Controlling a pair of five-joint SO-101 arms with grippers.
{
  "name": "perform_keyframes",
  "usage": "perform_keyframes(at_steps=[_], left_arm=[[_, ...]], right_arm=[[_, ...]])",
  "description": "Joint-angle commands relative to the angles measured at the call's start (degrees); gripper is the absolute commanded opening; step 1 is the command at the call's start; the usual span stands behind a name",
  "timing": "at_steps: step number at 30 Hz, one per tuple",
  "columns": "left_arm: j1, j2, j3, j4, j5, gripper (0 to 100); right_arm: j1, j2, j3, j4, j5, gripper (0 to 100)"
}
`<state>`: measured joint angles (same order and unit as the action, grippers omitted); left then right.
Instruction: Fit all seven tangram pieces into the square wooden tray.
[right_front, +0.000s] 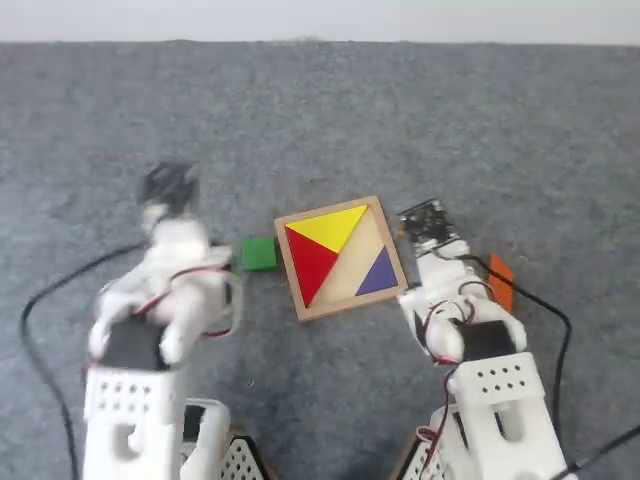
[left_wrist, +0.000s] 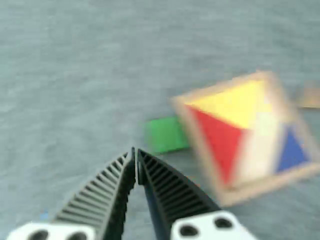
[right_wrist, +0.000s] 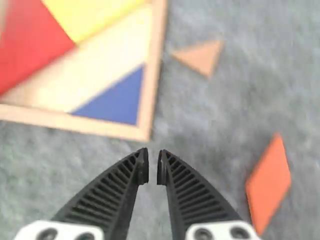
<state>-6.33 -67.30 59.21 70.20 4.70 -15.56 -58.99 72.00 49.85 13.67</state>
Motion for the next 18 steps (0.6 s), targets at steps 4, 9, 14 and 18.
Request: perform_keyframes(at_steps=[4, 9, 14, 18], left_arm=[[-15.21, -8.53, 12.62, -4.57, -8.18, 1], [-15.38, -10.29, 17.71, -6.33, -9.76, 1], [-15.65, -13.45, 23.25, -6.68, -15.47, 1], [-15.65, -17.76, 28.09, -6.42, -20.75, 1]], right_arm=[[-1.45, 5.41, -4.75, -8.31, 0.26, 5.4], [-1.89, 23.43, -18.55, -6.11, 0.44, 13.9], [-4.44, 43.21, -35.25, -3.82, 0.62, 18.4], [-4.62, 57.10, -47.12, -3.30, 0.62, 18.8]])
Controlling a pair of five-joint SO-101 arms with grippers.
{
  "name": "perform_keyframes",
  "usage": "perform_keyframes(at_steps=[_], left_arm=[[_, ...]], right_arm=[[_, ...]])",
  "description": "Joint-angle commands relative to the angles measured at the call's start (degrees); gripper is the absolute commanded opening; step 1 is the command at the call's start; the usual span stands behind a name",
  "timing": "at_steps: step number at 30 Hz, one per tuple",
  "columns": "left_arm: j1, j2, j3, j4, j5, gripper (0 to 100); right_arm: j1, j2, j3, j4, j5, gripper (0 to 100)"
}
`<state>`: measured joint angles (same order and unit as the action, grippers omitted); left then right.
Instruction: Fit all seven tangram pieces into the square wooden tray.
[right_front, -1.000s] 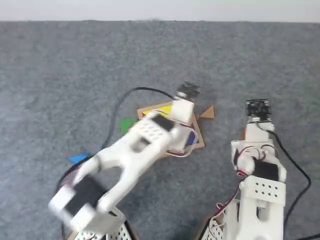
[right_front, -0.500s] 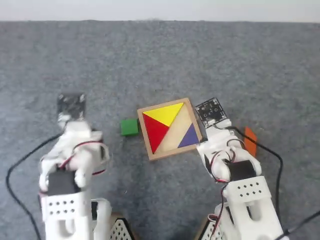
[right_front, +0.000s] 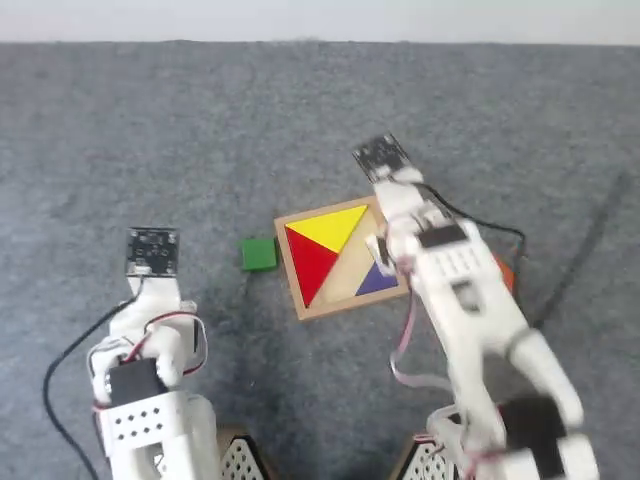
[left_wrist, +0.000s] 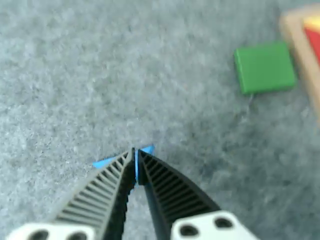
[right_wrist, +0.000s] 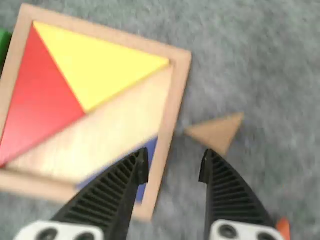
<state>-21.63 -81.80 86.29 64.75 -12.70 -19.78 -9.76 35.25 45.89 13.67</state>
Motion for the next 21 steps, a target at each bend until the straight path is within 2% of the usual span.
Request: perform_keyframes(at_steps=[1, 8, 14, 21], left_arm=[[-0.35, -4.48, 1.63, -0.79, -4.13, 1], [-0.09, -13.19, 3.82, 2.81, -4.66, 1], [-0.26, -20.40, 5.14, 6.42, -4.75, 1], [-0.26, -22.33, 5.58, 7.56, -4.75, 1]], right_arm=[[-0.31, 11.03, -12.66, 0.66, 0.70, 18.8], [-2.77, 24.40, -24.79, 7.96, 4.92, 18.8], [-1.10, 29.05, -28.04, 8.48, 5.45, 18.1], [0.04, 30.90, -29.10, 8.84, 5.45, 1.0]])
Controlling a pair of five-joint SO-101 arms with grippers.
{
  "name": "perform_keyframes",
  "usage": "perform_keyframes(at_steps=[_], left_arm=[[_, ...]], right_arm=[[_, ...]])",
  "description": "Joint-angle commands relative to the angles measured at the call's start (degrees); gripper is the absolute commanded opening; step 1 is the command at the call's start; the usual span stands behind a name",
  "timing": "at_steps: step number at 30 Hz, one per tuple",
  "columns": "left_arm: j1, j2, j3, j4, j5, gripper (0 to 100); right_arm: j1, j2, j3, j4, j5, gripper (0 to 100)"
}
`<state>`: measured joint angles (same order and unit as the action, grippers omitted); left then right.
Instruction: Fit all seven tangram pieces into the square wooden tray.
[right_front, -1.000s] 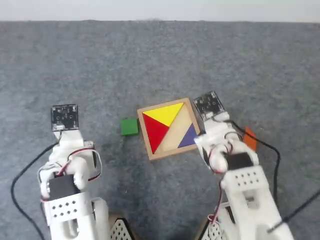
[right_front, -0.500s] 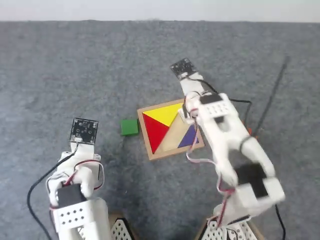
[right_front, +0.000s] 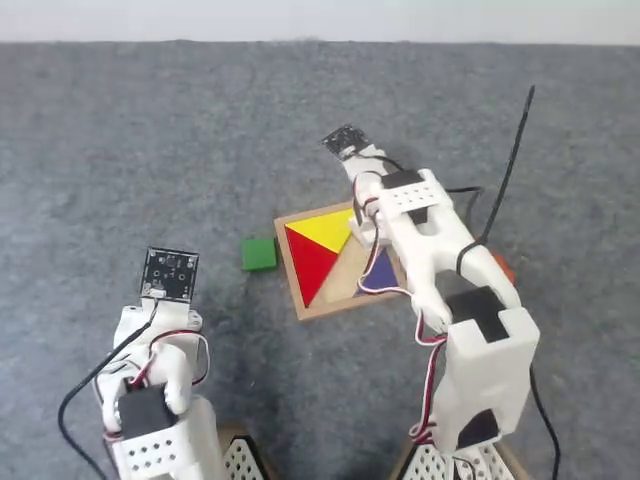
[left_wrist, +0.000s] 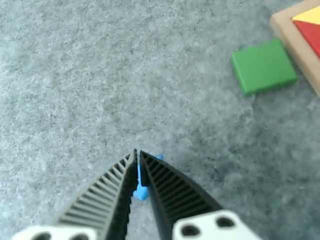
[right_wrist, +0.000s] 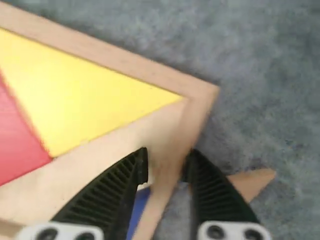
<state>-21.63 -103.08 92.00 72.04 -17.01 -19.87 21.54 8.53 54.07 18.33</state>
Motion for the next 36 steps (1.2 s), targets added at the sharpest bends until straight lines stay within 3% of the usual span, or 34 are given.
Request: perform_keyframes(at_steps=[1, 4, 11, 18, 25, 30, 33, 36], left_arm=[[-0.26, -1.05, -0.13, 0.26, -0.44, 1], [-0.26, -1.05, -0.13, 0.26, -0.44, 1], [-0.26, -1.05, -0.13, 0.26, -0.44, 1], [-0.26, -1.05, -0.13, 0.18, -0.44, 1], [-0.26, -1.05, -0.13, 0.18, -0.44, 1], [-0.26, -1.05, -0.13, 0.18, -0.44, 1], [-0.26, -1.05, -0.13, 0.18, -0.44, 1], [-0.26, -1.05, -0.13, 0.18, -0.44, 1]], right_arm=[[0.04, -0.48, -2.37, 0.92, 0.53, 0.5], [-0.31, -0.48, -4.22, 4.88, -0.26, 0.7], [-0.31, -0.04, -10.73, 15.69, -15.30, 0.6], [-2.51, -0.04, -10.99, 16.31, -31.12, 0.6], [-3.30, 0.04, -11.60, 13.14, -40.09, 0.6], [-2.59, -0.04, -11.69, 13.32, -40.35, 3.7], [-0.84, -0.48, -11.87, 14.64, -40.26, 16.8], [-0.22, -1.10, -13.01, 16.75, -34.11, 28.9]])
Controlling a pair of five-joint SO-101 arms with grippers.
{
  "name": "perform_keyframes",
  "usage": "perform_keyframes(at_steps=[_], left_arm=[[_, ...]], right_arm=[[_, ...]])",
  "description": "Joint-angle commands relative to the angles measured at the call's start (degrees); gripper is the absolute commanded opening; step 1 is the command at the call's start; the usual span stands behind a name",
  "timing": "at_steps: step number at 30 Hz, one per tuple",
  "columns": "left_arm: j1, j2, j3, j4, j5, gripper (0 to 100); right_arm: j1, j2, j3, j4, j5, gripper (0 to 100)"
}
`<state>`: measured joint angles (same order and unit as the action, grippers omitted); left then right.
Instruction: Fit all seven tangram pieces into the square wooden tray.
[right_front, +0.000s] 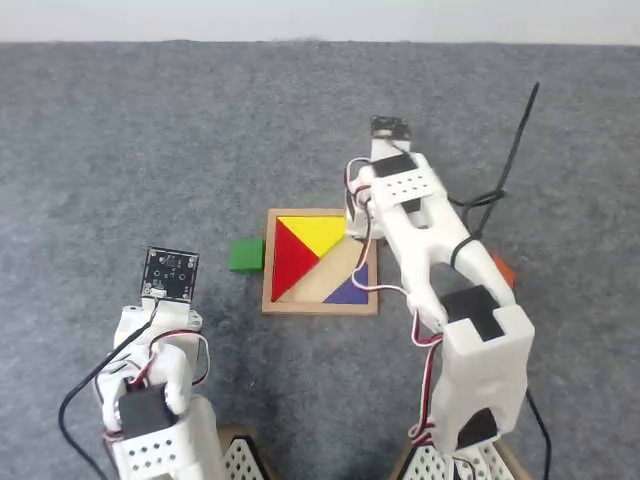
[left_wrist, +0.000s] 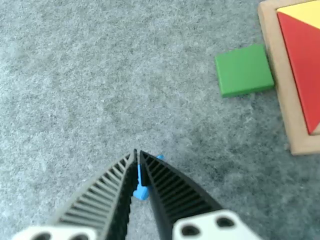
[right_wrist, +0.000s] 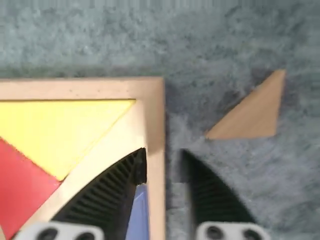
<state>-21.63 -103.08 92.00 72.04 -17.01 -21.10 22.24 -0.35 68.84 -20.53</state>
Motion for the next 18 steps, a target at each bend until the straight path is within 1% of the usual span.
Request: perform_keyframes(at_steps=[1, 3, 6, 10, 12, 13, 15, 18], left_arm=[[-0.26, -1.05, -0.13, 0.18, -0.44, 1], [-0.26, -1.05, -0.13, 0.18, -0.44, 1], [-0.26, -1.05, -0.13, 0.18, -0.44, 1], [-0.26, -1.05, -0.13, 0.18, -0.44, 1], [-0.26, -1.05, -0.13, 0.18, -0.53, 1], [-0.26, -1.05, -0.13, 0.18, -0.53, 1], [-0.26, -1.05, -0.13, 0.18, -0.53, 1], [-0.35, -1.05, -0.13, 0.18, -0.53, 1]], right_arm=[[1.10, -2.33, -4.84, 3.56, 7.21, 30.6], [1.71, -4.18, -7.03, 7.69, 8.70, 31.0], [5.14, -7.52, -8.18, 11.12, 5.63, 31.0], [9.54, -7.25, -7.91, 9.98, -3.16, 31.0], [9.45, -5.49, -7.82, 9.63, -8.62, 31.0], [8.84, -4.44, -7.21, 9.27, -9.85, 31.0], [7.87, -1.89, -6.51, 7.08, -8.35, 31.0], [8.66, 1.01, -6.86, 4.62, -2.90, 31.2]])
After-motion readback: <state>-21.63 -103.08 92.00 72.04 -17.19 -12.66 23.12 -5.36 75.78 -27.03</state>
